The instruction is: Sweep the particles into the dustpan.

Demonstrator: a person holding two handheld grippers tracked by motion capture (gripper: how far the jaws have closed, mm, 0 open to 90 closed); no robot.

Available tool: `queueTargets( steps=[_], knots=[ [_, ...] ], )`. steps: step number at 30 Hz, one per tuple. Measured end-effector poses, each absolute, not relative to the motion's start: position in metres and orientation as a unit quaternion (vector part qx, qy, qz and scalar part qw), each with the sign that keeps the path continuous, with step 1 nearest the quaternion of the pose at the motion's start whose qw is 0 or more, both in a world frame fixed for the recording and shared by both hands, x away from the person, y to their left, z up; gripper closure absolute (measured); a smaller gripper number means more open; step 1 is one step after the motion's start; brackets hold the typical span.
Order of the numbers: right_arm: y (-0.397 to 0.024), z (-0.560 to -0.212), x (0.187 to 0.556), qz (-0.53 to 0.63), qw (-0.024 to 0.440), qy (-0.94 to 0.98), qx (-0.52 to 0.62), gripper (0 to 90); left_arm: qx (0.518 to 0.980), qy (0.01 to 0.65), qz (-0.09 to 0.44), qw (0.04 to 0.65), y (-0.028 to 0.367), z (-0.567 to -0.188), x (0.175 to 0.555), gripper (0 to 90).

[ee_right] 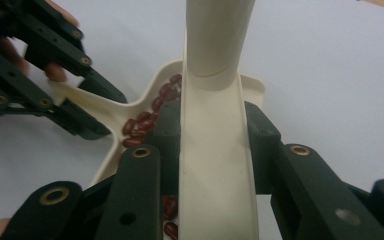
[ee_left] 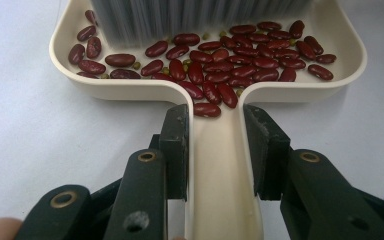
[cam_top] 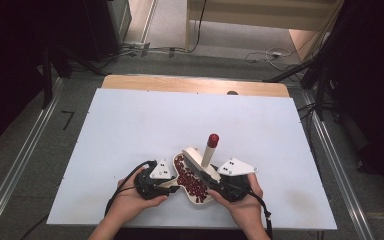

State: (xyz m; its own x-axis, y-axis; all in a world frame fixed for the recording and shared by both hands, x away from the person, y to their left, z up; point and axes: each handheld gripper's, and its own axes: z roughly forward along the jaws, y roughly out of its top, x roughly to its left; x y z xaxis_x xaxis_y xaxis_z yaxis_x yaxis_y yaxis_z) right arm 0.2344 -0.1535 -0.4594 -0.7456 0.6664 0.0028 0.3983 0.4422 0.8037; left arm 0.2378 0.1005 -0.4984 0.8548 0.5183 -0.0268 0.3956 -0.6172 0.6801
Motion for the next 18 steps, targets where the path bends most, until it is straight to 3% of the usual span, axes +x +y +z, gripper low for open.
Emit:
queueTargets(
  steps=[4,11,18],
  knots=[
    [-0.166,-0.450,0.238,0.438,0.165,0.820,0.331,65.0,0.894,0.256,0.086,0.358,0.101,-0.499,0.238,65.6],
    [-0.197,-0.450,0.253,0.406,0.236,0.799,0.375,65.0,0.890,0.262,0.088,0.363,0.100,-0.502,0.238,65.5],
    [-0.179,-0.466,0.251,0.377,0.226,0.824,0.358,65.0,0.888,0.266,0.094,0.364,0.098,-0.503,0.237,65.6]
  ],
)
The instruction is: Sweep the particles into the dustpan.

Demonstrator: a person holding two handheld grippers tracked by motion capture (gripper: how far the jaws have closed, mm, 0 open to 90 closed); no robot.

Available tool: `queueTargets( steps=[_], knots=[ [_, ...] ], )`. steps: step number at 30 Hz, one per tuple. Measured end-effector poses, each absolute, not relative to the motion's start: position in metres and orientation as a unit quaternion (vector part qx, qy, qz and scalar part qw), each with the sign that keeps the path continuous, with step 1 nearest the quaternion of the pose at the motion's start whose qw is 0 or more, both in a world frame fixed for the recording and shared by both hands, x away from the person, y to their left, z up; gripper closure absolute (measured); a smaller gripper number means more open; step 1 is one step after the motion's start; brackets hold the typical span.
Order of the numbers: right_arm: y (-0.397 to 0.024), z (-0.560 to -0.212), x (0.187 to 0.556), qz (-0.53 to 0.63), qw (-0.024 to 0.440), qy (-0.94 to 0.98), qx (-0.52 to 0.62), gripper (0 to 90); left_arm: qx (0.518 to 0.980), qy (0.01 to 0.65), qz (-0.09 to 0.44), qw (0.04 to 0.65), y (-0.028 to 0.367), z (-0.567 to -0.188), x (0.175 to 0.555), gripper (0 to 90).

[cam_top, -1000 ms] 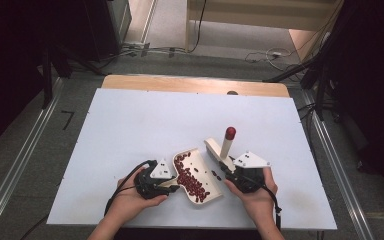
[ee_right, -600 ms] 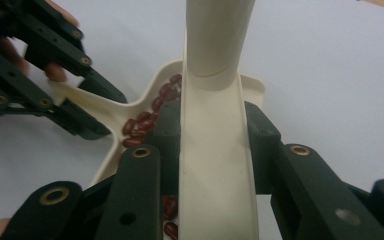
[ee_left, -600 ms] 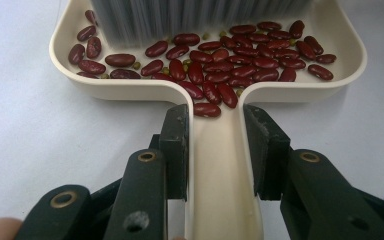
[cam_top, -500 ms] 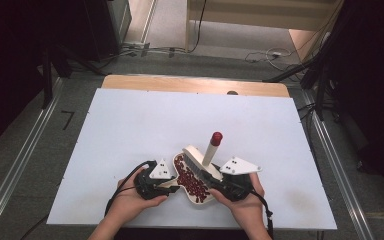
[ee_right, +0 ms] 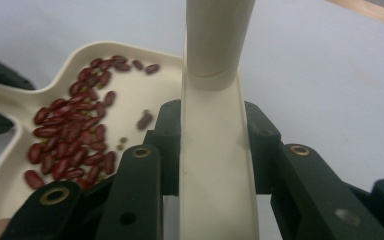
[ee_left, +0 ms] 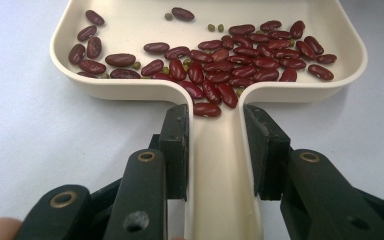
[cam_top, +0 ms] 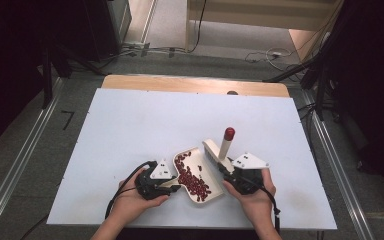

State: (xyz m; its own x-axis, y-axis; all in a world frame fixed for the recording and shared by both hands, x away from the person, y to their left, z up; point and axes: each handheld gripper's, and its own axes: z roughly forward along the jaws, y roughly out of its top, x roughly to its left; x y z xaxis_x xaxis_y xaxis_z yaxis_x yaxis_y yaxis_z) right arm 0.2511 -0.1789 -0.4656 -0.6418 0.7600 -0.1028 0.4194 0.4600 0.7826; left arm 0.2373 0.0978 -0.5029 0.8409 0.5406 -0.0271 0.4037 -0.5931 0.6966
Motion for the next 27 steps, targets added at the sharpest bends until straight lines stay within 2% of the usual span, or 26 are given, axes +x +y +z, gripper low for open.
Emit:
queueTargets(
  steps=[13,27],
  knots=[
    [-0.140,-0.461,0.230,0.388,0.209,0.845,0.302,65.0,0.884,0.266,0.100,0.371,0.098,-0.503,0.236,65.8],
    [-0.178,-0.435,0.237,0.432,0.228,0.807,0.331,65.0,0.877,0.272,0.117,0.379,0.101,-0.498,0.235,65.9]
  ],
)
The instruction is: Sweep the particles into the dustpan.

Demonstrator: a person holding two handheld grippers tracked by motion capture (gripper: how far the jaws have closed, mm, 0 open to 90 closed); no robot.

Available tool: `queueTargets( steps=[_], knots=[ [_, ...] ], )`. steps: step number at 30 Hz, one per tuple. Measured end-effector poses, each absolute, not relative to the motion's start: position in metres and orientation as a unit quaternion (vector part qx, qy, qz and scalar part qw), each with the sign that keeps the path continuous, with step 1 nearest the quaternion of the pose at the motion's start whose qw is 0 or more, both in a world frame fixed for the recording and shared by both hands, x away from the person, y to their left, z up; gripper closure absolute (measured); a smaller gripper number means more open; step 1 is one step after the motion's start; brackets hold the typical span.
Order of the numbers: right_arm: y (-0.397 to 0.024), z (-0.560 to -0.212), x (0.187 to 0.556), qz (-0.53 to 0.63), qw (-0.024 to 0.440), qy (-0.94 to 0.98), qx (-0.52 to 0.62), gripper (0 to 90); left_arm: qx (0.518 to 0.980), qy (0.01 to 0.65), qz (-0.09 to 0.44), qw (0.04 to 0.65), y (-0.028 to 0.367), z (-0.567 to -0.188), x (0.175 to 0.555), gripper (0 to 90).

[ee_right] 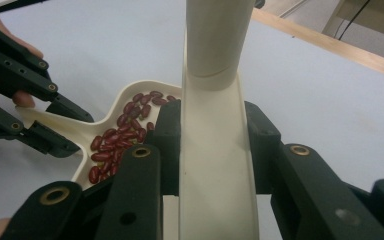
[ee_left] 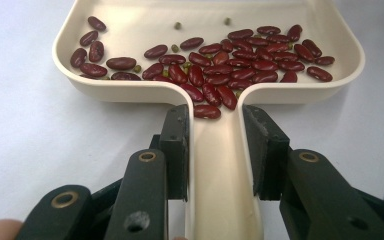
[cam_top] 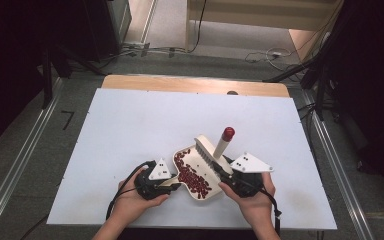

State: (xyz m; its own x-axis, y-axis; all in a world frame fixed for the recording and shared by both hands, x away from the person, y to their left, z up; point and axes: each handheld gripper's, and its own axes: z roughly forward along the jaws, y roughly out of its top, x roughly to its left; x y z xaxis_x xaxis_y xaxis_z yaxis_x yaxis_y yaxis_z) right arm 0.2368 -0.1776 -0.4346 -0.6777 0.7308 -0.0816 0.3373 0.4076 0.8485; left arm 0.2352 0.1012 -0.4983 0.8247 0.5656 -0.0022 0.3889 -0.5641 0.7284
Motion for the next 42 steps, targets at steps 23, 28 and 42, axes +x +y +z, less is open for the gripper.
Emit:
queueTargets(
  steps=[23,28,42],
  knots=[
    [-0.239,-0.422,0.256,0.452,0.240,0.769,0.383,65.1,0.830,0.342,0.169,0.407,0.148,-0.477,0.241,65.9],
    [-0.250,-0.423,0.260,0.450,0.243,0.762,0.397,65.0,0.823,0.354,0.176,0.407,0.160,-0.475,0.242,65.9],
    [-0.283,-0.428,0.270,0.443,0.247,0.746,0.432,65.0,0.794,0.399,0.200,0.414,0.197,-0.474,0.245,65.9]
  ],
)
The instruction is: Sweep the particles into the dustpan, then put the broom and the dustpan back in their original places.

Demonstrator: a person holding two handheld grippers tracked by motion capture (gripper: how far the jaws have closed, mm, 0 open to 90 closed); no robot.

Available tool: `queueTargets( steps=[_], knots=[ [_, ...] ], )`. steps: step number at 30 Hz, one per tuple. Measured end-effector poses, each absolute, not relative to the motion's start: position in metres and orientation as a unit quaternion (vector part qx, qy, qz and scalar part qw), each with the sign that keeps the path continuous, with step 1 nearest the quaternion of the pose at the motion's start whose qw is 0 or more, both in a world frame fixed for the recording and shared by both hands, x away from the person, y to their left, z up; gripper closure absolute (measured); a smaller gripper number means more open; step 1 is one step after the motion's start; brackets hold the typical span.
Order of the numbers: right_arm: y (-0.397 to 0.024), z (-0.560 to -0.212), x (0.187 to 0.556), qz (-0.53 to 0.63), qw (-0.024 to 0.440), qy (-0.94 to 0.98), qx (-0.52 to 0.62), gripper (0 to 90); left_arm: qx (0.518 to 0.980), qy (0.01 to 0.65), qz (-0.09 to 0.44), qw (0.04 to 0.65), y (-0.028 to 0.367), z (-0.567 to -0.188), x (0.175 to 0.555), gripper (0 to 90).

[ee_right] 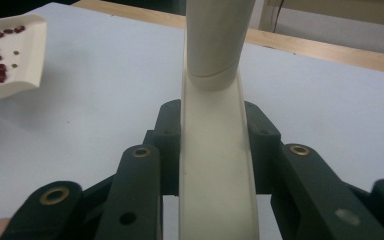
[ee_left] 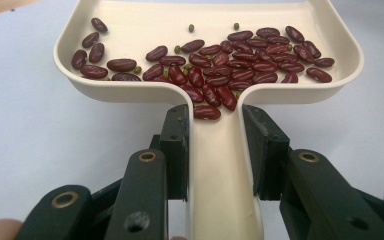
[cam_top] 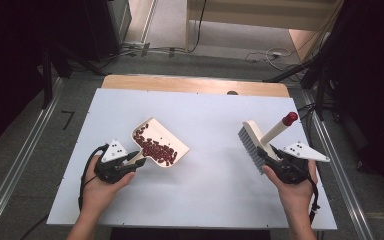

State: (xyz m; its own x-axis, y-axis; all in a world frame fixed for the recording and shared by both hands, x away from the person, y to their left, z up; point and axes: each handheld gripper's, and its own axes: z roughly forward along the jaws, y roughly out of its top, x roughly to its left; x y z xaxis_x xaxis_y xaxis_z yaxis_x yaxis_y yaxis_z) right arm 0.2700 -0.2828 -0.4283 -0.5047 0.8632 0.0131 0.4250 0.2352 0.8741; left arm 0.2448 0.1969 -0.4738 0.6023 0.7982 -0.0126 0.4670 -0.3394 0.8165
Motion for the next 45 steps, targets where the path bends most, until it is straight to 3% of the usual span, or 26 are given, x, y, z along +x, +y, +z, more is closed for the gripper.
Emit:
queueTargets(
  steps=[22,45],
  knots=[
    [-0.307,-0.438,0.276,0.441,0.248,0.734,0.453,65.0,0.757,0.449,0.227,0.416,0.231,-0.482,0.241,65.9],
    [-0.268,-0.453,0.272,0.450,0.190,0.767,0.415,65.0,0.729,0.509,0.238,0.390,0.241,-0.511,0.240,65.8]
  ],
)
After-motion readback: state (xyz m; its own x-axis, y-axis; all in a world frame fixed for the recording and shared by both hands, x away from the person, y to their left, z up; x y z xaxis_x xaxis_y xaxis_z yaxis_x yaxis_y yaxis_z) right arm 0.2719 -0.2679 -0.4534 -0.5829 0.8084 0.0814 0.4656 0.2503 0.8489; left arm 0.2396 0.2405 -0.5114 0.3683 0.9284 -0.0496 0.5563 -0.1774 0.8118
